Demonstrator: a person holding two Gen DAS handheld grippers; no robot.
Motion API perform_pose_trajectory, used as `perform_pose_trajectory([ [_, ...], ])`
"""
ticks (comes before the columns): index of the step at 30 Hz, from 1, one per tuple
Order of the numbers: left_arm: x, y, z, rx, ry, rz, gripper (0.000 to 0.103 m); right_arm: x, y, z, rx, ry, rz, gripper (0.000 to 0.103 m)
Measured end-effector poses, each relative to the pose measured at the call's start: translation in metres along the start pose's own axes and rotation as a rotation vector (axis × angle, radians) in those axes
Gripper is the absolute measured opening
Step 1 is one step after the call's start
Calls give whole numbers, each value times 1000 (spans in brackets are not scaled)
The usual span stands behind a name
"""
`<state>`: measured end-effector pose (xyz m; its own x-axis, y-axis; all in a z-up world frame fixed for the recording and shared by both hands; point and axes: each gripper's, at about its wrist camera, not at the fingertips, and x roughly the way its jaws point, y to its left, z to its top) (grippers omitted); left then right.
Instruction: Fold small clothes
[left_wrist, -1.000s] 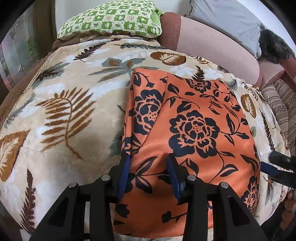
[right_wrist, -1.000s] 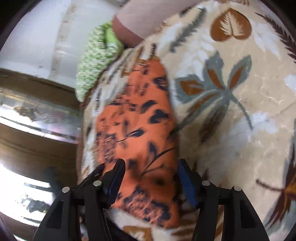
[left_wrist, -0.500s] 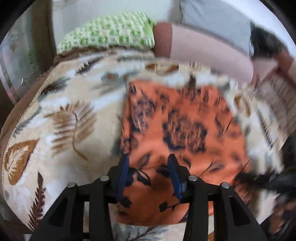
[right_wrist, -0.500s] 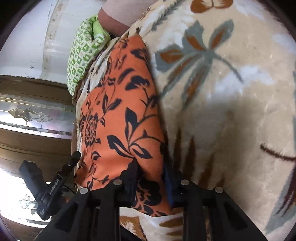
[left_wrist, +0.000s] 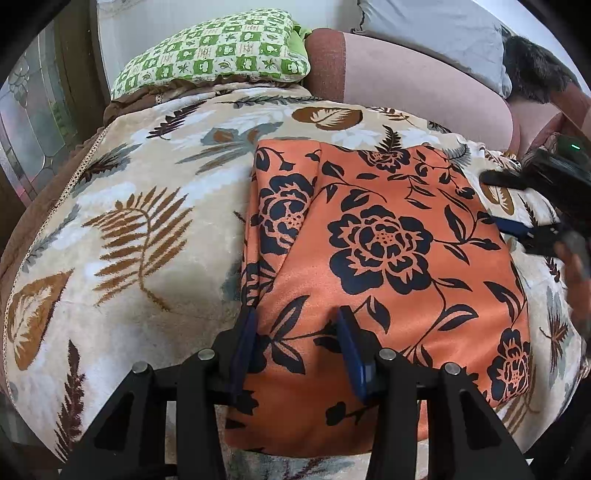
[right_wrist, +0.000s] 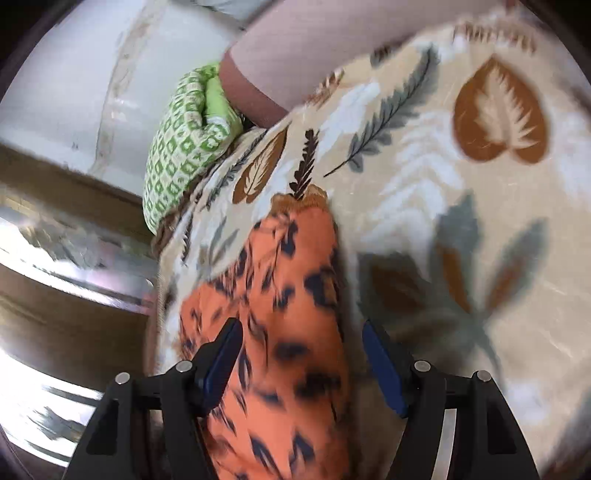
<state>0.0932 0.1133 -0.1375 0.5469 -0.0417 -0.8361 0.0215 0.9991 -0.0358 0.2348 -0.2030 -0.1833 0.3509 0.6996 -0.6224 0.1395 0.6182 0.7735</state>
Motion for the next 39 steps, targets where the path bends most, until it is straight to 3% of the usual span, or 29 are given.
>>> perform_pose_trajectory([
  [3, 1, 2, 0, -10, -1, -8, 46, 25, -6, 11, 41, 48, 38, 70],
  [5, 2, 2, 0, -8, -7, -6, 50, 35, -16, 10, 37, 73, -31, 42],
  [6, 2, 2, 0, -9, -9, -3, 51, 39, -24, 7, 67, 84, -24, 35],
  [8, 6, 6, 0, -35, 3, -7, 57, 38, -30, 6, 114, 72, -6, 33],
  [11, 11, 18, -1, -102, 26, -55, 61, 31, -16, 4, 65, 44, -46, 36],
  [13, 11, 26, -1, -146, 36, -88, 61, 15, -2, 0, 16, 9, -129, 67],
  [17, -11, 36, 0, -199, -4, -122, 60, -33, 35, -27, -155, -91, -188, 68],
  [21, -39, 67, -8, -315, -61, -229, 60, -42, 78, -71, -345, 1, -57, 69],
  [24, -41, 88, -17, -423, -34, -344, 60, -24, 82, -96, -426, 103, -68, 69],
  [26, -34, 95, -24, -483, 14, -425, 60, -5, 67, -104, -412, 158, -113, 70],
  [30, -16, 89, -36, -540, 104, -493, 58, -7, 55, -102, -379, 146, -70, 70],
  [32, -5, 86, -40, -554, 151, -486, 30, -6, 55, -100, -380, 154, -74, 70],
  [33, -2, 84, -42, -561, 165, -474, 23, -7, 56, -101, -388, 155, -76, 70],
  [35, 1, 86, -48, -615, 172, -516, 16, -5, 59, -102, -402, 151, -78, 70],
  [38, -1, 91, -60, -701, 172, -614, 15, -6, 53, -101, -395, 147, -47, 70],
  [39, 0, 91, -63, -703, 175, -607, 15, -5, 49, -100, -383, 149, -29, 70],
])
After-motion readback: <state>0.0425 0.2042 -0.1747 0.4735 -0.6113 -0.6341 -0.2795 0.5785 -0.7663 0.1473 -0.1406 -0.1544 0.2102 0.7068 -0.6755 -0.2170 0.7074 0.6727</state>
